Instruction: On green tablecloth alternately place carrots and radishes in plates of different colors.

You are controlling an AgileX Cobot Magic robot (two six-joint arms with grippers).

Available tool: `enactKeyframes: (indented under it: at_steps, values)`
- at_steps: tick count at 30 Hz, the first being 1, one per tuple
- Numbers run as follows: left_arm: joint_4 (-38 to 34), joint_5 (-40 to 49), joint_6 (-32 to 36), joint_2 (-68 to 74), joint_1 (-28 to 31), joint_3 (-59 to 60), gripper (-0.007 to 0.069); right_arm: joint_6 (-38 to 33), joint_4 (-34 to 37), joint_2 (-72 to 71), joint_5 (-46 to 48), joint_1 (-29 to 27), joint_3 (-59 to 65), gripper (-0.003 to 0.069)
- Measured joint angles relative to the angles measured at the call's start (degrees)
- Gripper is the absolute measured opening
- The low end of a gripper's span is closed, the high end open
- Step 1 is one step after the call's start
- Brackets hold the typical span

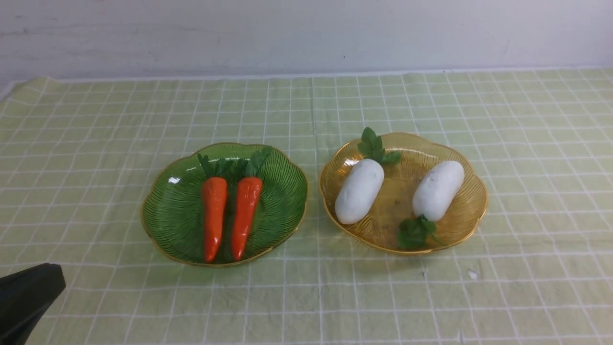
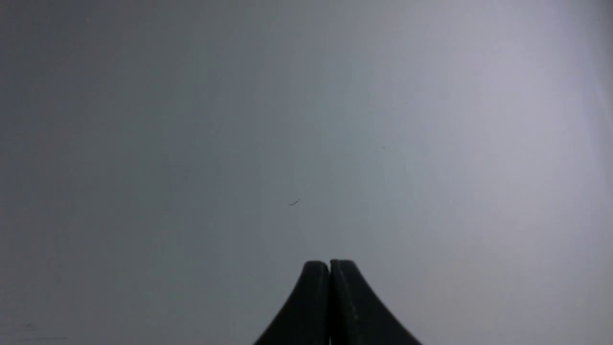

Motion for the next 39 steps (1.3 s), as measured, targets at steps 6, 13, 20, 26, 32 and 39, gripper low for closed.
enactKeyframes:
  at_steps: [6,13,20,26,32,39]
  values:
    - [-0.2,0.0,0.0,0.0,0.0,0.0,-0.0008,0.0,0.0,0.0,0.0,0.0,0.0,-0.0014]
    - [0.3,-0.1,0.3,-0.1,-0.2,0.0,-0.0008,0.0,0.0,0.0,0.0,0.0,0.0,-0.0014]
    - [9.0,-3.6,-0.4,-1.9,-1.5,4.1,-0.0008,0.0,0.0,0.0,0.0,0.0,0.0,-0.0014]
    - [21.0,-12.3,-7.3,-9.8,-1.3,15.3,-0.0008,0.0,0.0,0.0,0.0,0.0,0.0,-0.0014]
    - [26.5,-13.5,-10.7,-19.9,0.1,28.3,-0.0008,0.0,0.0,0.0,0.0,0.0,0.0,-0.0014]
    - [26.5,-13.6,-12.0,-20.2,0.4,29.0,-0.0008,0.0,0.0,-0.1,0.0,0.0,0.0,-0.0014]
